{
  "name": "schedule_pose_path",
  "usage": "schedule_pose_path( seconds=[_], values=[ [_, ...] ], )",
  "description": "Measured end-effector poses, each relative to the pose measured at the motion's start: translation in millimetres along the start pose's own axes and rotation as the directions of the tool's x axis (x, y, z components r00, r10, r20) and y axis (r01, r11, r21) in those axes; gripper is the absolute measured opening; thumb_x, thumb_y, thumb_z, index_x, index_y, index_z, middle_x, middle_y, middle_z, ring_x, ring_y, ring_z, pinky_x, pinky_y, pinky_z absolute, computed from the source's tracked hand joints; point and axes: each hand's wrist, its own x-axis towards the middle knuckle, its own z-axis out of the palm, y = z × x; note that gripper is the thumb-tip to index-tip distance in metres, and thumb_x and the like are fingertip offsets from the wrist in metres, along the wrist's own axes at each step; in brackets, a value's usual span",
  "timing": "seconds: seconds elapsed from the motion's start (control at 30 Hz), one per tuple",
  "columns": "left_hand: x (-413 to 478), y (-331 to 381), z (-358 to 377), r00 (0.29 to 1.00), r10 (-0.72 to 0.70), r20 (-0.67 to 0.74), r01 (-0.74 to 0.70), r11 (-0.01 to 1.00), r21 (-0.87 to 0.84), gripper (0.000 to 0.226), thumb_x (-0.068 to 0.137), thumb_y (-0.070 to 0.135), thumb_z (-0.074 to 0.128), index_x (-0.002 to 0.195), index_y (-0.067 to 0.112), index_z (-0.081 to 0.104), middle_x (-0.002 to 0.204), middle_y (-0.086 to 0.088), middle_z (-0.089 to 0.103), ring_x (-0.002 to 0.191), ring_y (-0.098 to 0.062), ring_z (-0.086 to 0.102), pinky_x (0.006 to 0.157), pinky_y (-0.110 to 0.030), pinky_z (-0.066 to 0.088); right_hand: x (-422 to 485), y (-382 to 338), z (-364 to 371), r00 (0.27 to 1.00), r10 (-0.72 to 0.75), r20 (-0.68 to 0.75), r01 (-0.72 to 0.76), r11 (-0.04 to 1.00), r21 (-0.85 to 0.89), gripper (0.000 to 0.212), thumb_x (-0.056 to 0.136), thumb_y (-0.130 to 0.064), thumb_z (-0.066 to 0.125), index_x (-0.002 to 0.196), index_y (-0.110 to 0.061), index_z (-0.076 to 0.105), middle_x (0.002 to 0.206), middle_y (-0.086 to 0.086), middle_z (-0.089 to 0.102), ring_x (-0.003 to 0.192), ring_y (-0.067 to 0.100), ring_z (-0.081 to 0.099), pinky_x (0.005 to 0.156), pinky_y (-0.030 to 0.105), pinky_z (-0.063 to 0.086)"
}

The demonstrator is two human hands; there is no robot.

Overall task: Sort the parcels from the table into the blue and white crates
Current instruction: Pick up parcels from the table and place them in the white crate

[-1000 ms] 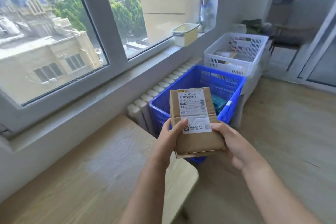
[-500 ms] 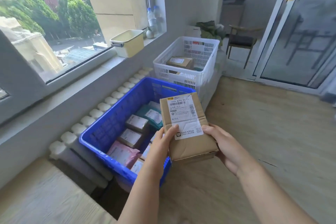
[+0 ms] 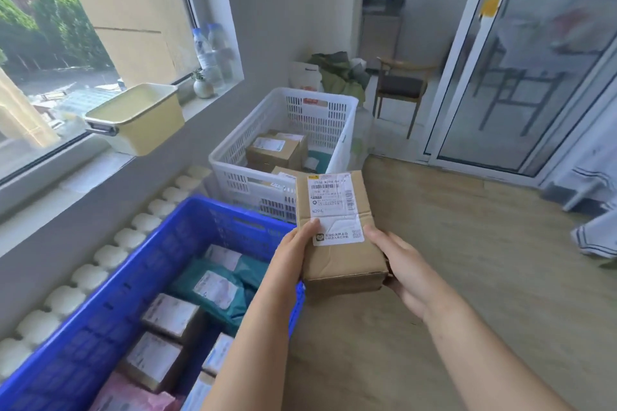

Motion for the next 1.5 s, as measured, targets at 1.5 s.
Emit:
schedule_pose_path(
  seconds=[1.5],
  values=[
    [604.8, 209.9, -8.8, 0.794, -0.142, -0.591, -0.034, 0.961, -0.276, 0.022, 0.1, 0.041, 0.053, 0.104, 0.024, 0.067, 0.074, 0.011, 0.076, 0.065, -0.003, 0.072, 0.05, -0.016, 0.051, 735.4, -216.6, 44.9, 0.814, 0.395, 0.425, -0.071, 0.795, -0.603, 0.051, 0.082, -0.054, 0.071, 0.127, -0.035, 0.06, 0.116, -0.009, 0.07, 0.107, 0.016, 0.064, 0.088, 0.042, 0.056]
  ],
)
